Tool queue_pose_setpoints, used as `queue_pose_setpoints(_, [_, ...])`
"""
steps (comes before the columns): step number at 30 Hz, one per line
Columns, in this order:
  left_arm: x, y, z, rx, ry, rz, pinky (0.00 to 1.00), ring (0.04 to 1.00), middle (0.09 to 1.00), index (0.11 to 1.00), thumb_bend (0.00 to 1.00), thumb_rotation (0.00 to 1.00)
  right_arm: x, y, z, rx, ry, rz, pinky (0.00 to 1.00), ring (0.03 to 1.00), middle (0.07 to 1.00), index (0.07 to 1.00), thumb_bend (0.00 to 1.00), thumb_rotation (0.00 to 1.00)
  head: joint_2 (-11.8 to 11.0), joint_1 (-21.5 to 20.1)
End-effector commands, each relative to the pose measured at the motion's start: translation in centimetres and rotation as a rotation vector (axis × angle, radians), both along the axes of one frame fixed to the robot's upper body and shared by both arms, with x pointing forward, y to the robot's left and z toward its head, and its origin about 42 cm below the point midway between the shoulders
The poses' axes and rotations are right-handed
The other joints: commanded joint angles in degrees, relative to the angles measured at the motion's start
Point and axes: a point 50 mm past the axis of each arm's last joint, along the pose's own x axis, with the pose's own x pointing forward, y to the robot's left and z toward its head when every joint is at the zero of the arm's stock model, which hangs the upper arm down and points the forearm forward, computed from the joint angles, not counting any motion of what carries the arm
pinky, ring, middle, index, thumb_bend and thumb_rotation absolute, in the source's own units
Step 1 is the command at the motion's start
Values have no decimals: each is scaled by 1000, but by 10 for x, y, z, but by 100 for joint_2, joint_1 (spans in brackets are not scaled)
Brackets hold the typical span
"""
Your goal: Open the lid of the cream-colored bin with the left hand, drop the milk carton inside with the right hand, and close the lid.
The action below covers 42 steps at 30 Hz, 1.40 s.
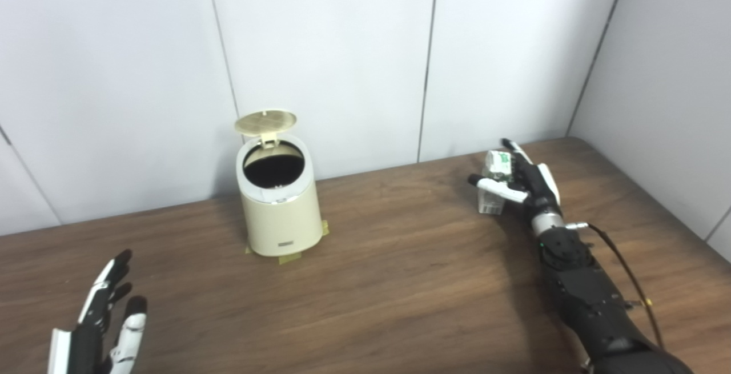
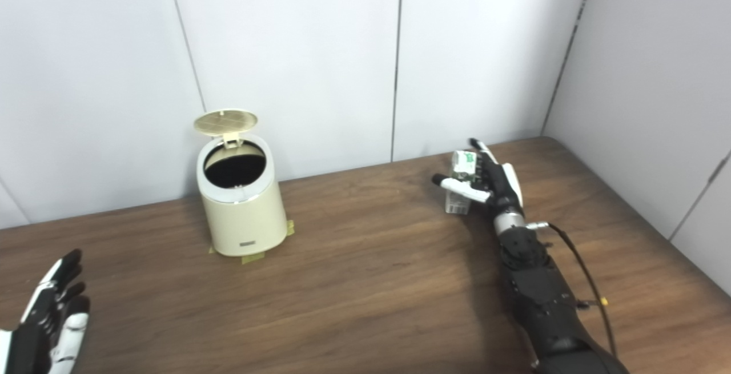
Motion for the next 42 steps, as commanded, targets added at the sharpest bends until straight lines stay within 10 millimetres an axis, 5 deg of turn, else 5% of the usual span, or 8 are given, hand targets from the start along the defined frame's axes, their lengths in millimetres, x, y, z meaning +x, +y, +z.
queue_pose_setpoints(1, [0, 10, -1, 29, -16, 5, 861, 921, 926, 903, 376, 758, 17, -14, 43, -17, -96, 26, 733, 784, 812, 862, 1000, 311, -17, -108])
queue_pose_setpoints(15, [4, 18, -6, -21, -37, -5, 835, 910, 914, 890, 389, 685, 24, -22, 47, 56, -42, 110, 700, 729, 751, 785, 989, 37, -60, -399])
queue_pose_setpoints(25, [5, 19, -4, 10, -45, 20, 811, 899, 904, 880, 384, 682, 23, -22, 42, 82, -63, 92, 711, 724, 743, 770, 949, 0, -87, -488])
queue_pose_setpoints(33, [6, 22, -5, 17, -46, 12, 809, 900, 904, 884, 376, 663, 20, -18, 38, 101, -108, 22, 627, 690, 697, 719, 893, 0, -81, -494])
queue_pose_setpoints(36, [5, 23, -6, 51, -45, 15, 774, 874, 888, 872, 385, 696, 19, -15, 34, 99, -140, -74, 508, 540, 537, 539, 619, 0, -62, -459])
queue_pose_setpoints(42, [5, 22, -6, 25, -44, 15, 755, 859, 872, 852, 401, 670, 19, -12, 26, 81, -181, -130, 423, 442, 528, 483, 516, 0, -88, -484])
